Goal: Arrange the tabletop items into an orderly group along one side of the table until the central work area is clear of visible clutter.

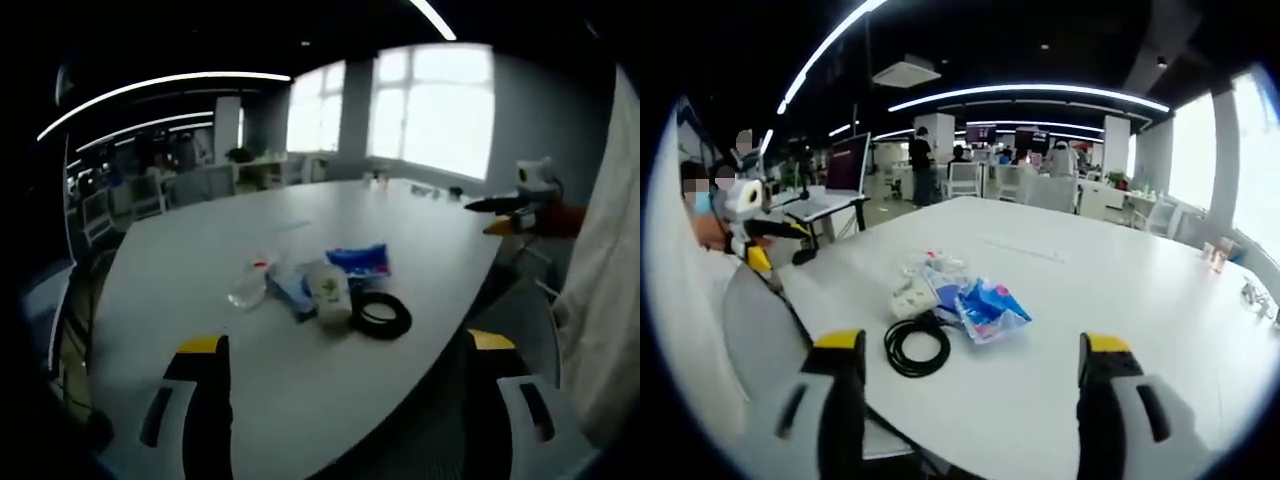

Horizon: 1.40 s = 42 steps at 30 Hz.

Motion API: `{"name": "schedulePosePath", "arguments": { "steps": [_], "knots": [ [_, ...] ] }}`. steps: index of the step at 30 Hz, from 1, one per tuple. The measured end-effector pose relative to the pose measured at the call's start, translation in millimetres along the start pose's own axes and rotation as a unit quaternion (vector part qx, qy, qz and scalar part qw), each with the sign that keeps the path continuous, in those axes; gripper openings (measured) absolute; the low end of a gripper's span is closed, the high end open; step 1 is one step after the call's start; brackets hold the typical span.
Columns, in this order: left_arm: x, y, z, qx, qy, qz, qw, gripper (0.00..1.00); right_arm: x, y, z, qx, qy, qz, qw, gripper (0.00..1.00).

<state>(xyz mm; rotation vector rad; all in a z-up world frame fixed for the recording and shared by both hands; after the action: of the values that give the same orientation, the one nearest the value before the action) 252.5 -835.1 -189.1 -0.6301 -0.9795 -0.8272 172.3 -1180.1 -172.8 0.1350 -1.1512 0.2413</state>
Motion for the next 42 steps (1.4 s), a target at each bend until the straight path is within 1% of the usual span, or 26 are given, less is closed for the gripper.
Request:
{"name": "schedulePosePath", "arguments": {
  "steps": [4, 8, 13, 23, 27, 29, 31, 36, 42],
  "knots": [
    [9.1, 2.2, -6, -0.007, 0.001, -0.016, 0.9999, 0.92, 12.6, 4, -3, -0.003, -0.010, 0.000, 0.9999, 0.84],
    [18.4, 4.2, -12, -0.015, -0.005, -0.025, 0.9996, 0.92, 23.1, 4, -6, -0.008, -0.021, 0.000, 0.9997, 0.83],
    [24.0, 4.7, -17, -0.022, -0.007, -0.033, 0.9992, 0.91, 31.3, 5, -9, -0.009, -0.028, -0.002, 0.9996, 0.82],
    [28.6, 5.7, -22, -0.030, -0.008, -0.039, 0.9988, 0.90, 38.6, 6, -14, -0.007, -0.029, 0.000, 0.9995, 0.81],
    [30.1, 6.1, -25, -0.033, -0.005, -0.042, 0.9986, 0.90, 37.3, 2, -18, -0.007, -0.027, -0.006, 0.9996, 0.80],
    [33.9, 7.2, -27, -0.034, -0.006, -0.044, 0.9984, 0.90, 36.3, 1, -19, -0.009, -0.021, -0.013, 0.9997, 0.78],
    [39.1, 8.5, -31, -0.036, -0.008, -0.047, 0.9982, 0.89, 36.9, 0, -21, -0.010, -0.017, -0.021, 0.9996, 0.74],
    [51.4, 9.5, -42, -0.044, -0.011, -0.060, 0.9972, 0.89, 38.4, -4, -26, -0.013, -0.011, -0.024, 0.9996, 0.67],
    [63.9, 8.6, -57, -0.060, -0.013, -0.070, 0.9956, 0.88, 41.3, -6, -33, -0.018, -0.011, -0.034, 0.9992, 0.64]
  ]
}}
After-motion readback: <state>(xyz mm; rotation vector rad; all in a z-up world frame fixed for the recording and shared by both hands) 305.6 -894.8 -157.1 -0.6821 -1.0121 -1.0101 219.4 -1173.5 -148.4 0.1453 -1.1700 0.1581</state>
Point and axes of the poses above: the point that each gripper's makers call its tool centre point, and the gripper's own axes: z roughly backward along the fingers, y roughly to its left, x roughly out of its top, the point moved 4 cm from there along z, roughly backward along the fingers, and after that the axes turned 1 degree about y, right-handed, at the moved point
